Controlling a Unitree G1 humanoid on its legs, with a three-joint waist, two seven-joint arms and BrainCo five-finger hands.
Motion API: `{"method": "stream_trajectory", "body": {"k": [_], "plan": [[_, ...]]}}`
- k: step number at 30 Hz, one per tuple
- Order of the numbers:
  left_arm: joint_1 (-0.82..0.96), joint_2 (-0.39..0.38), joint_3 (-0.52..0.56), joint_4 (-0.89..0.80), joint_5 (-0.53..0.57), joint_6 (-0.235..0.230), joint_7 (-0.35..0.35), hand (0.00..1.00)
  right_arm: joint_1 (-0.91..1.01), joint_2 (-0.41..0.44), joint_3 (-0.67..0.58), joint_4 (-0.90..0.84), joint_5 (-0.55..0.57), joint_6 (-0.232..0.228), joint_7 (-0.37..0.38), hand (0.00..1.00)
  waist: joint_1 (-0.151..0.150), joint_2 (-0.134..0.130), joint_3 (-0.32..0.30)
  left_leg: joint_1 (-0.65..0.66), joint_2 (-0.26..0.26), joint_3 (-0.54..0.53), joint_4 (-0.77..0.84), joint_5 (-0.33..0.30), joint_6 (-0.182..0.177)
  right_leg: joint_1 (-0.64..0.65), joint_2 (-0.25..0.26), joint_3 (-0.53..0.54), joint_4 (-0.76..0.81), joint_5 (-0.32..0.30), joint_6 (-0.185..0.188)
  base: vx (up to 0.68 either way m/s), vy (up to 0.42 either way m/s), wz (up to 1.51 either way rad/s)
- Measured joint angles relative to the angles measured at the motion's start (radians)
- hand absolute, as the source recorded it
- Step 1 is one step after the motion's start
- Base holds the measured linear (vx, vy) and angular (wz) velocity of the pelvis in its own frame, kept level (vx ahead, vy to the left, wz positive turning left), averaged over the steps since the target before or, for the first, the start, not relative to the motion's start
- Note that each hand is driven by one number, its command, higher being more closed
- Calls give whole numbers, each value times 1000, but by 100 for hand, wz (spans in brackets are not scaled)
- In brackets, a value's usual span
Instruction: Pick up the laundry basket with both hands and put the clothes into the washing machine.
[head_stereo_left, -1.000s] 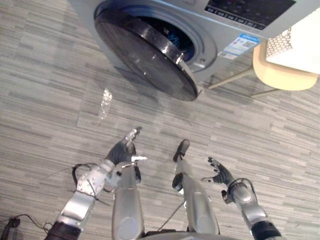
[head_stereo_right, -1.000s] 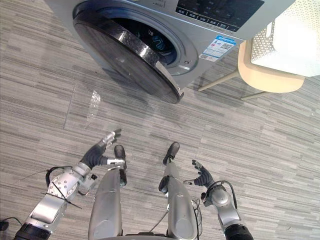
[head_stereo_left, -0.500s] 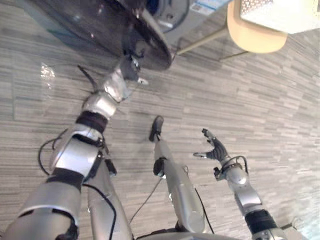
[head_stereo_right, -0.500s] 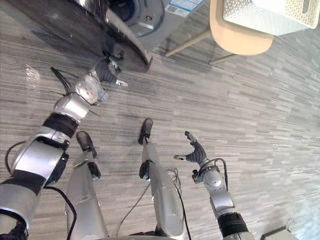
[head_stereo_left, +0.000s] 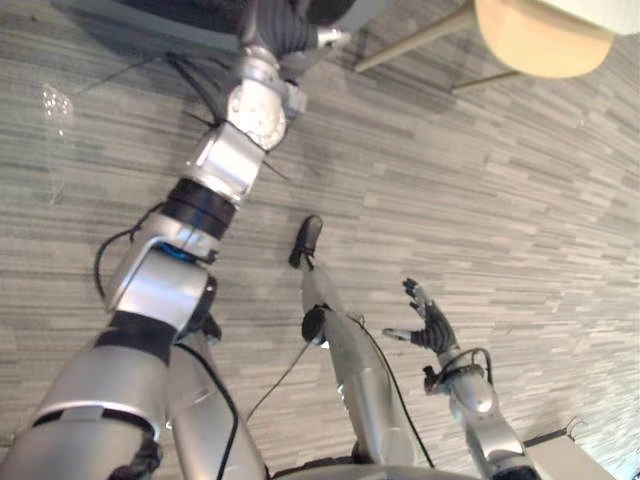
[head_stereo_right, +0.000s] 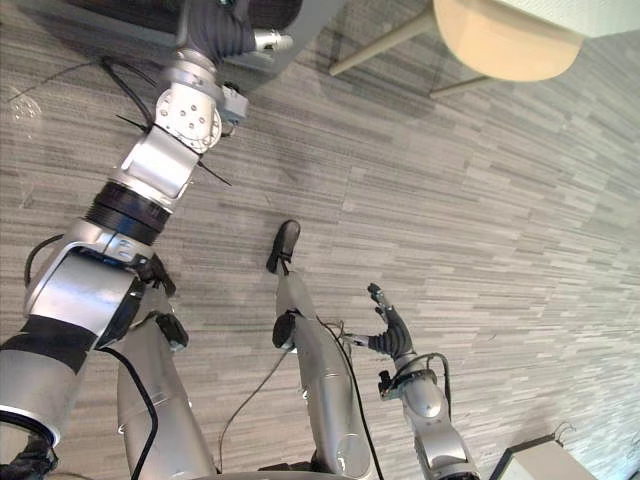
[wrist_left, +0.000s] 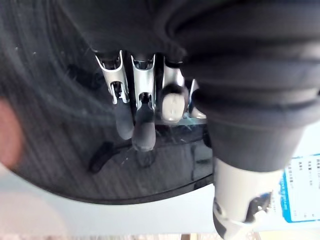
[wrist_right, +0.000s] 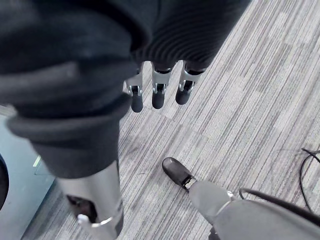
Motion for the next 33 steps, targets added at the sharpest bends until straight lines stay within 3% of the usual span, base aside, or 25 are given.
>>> {"method": "stream_trajectory", "body": {"k": [4,7,11,14,19,23,28,33], "plan": [[12,-6,32,-6,5,-4,26,0,11,-2,3,6,20,-9,-1,0,-10,7,6,22,1,23,-22,12,-1,5,1,2,0,-3,8,50,2,-3],[92,-1,108,-103,5,-36,37,0,14,3,11,5,20,-9,-1,0,-4,17,15,46,0,20,-20,15,2,34,-1,-3,0,-9,16,45,29,8],[278,-13,231,-224,5,-89,40,0,14,10,9,14,18,-14,-3,0,29,42,33,137,-26,22,-57,24,3,107,-14,-3,0,-13,21,54,62,12],[514,-62,327,-272,-6,-126,32,0,14,25,3,81,13,-12,-6,0,56,62,35,236,-61,41,-104,29,6,178,-33,-4,-1,-18,21,75,111,12],[1002,-214,433,-257,-112,-167,-33,0,19,31,-42,274,-19,16,-9,0,115,156,-4,417,-118,31,-179,30,8,346,-72,-36,1,-63,5,87,136,30],[1216,-274,446,-146,-168,-205,-96,0,13,34,-79,449,-24,27,-7,0,135,232,-67,516,-155,-32,-218,32,11,474,-92,-88,5,-97,20,99,130,54],[1393,-294,515,21,-164,-222,-118,0,-23,48,-92,670,-42,38,-24,0,150,261,-144,632,-205,-117,-240,17,34,644,-129,-171,-2,-124,50,60,159,58],[1490,-351,628,133,-143,-219,-116,0,-29,67,-135,751,-42,55,-49,0,163,286,-208,722,-244,-180,-253,-2,45,782,-160,-245,-7,-148,80,5,110,53]]}}
